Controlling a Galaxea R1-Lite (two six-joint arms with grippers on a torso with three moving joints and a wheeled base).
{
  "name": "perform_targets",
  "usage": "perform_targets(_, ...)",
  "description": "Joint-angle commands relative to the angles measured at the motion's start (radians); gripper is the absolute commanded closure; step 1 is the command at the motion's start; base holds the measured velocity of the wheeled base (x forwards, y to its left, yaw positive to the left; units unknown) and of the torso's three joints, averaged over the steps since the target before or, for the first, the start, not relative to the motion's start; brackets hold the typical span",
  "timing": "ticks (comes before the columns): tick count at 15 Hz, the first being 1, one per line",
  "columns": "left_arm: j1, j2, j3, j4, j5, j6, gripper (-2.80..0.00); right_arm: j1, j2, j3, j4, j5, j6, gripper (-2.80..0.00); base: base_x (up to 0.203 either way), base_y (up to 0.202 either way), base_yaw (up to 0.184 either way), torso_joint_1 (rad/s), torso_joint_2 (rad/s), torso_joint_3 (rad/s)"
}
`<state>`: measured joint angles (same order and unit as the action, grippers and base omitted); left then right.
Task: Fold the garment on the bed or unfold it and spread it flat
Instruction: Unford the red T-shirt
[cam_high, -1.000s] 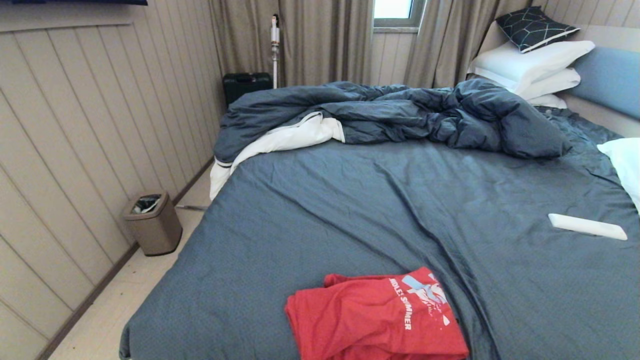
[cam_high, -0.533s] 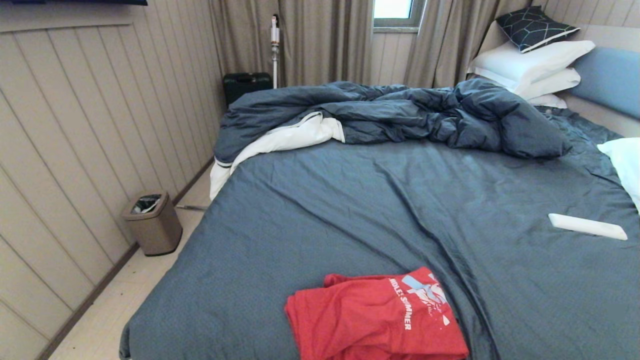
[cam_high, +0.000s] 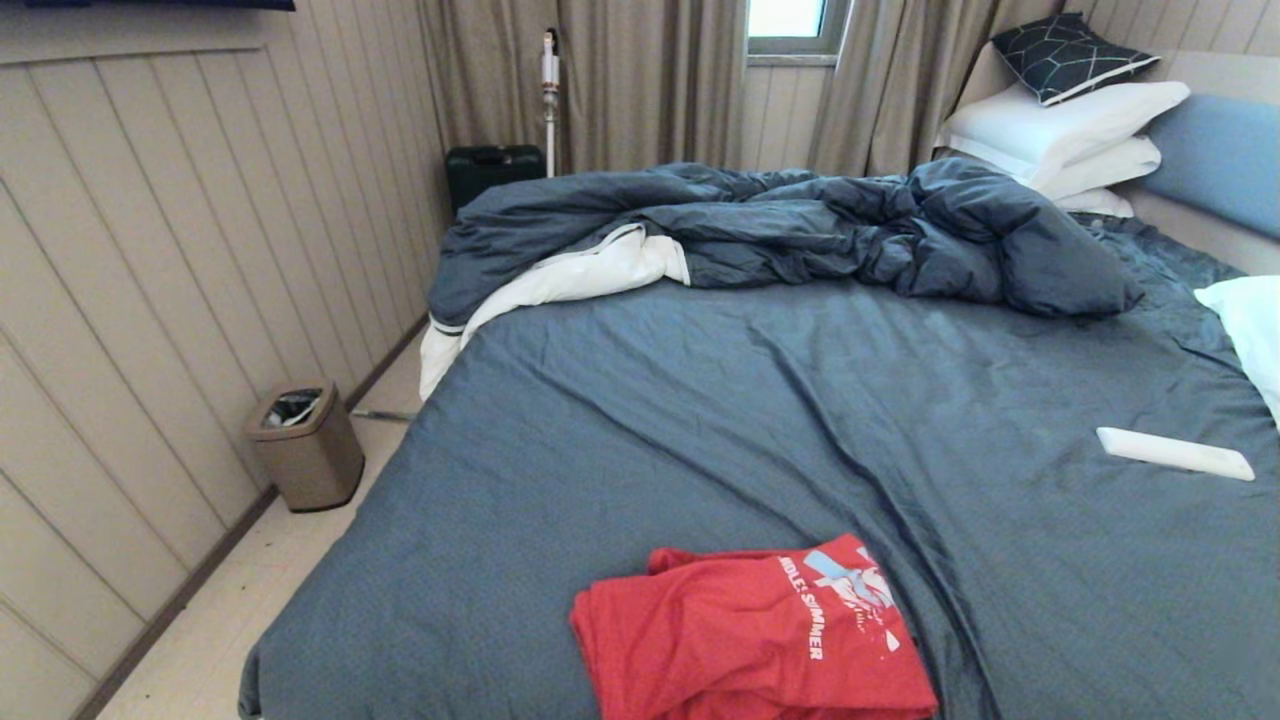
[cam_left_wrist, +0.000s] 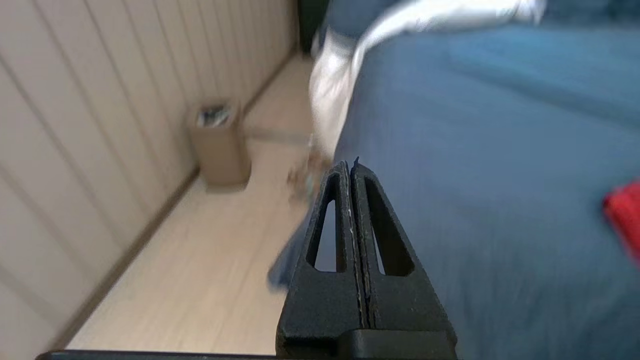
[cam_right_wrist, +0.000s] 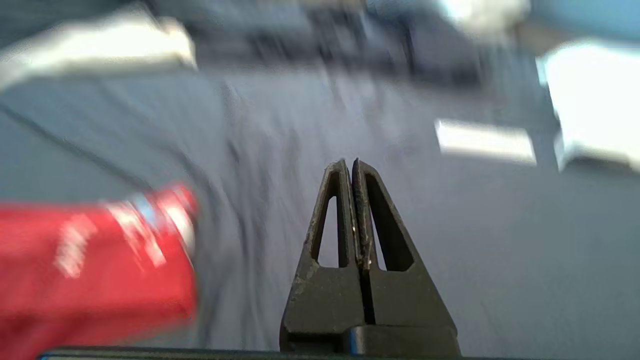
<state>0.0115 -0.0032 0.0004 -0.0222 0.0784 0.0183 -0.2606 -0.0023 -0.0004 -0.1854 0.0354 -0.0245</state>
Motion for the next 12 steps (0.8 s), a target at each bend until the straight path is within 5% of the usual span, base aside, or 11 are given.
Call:
perform_targets(1, -0.001, 0.003, 0.000, -0.016, 0.000, -0.004, 0.00, 0.001, 0.002, 0.000, 0.106, -0.024, -0.002, 0.00, 0.000, 0.000, 0.000, 0.000, 0.00, 0.000)
perform_targets(5, 0.000, 0.003, 0.000, -0.015, 0.000, -0.004, 0.00, 0.056, 0.002, 0.000, 0.093, -0.015, -0.115, 0.00, 0.000, 0.000, 0.000, 0.000, 0.00, 0.000)
perform_targets(8, -0.001, 0.003, 0.000, -0.015, 0.000, -0.006, 0.00, 0.280, 0.002, 0.000, 0.093, -0.015, -0.090, 0.00, 0.000, 0.000, 0.000, 0.000, 0.00, 0.000)
perform_targets(12, -0.002, 0.003, 0.000, -0.016, -0.002, -0.006, 0.00, 0.248, 0.002, 0.000, 0.090, -0.038, 0.029, 0.00, 0.000, 0.000, 0.000, 0.000, 0.00, 0.000)
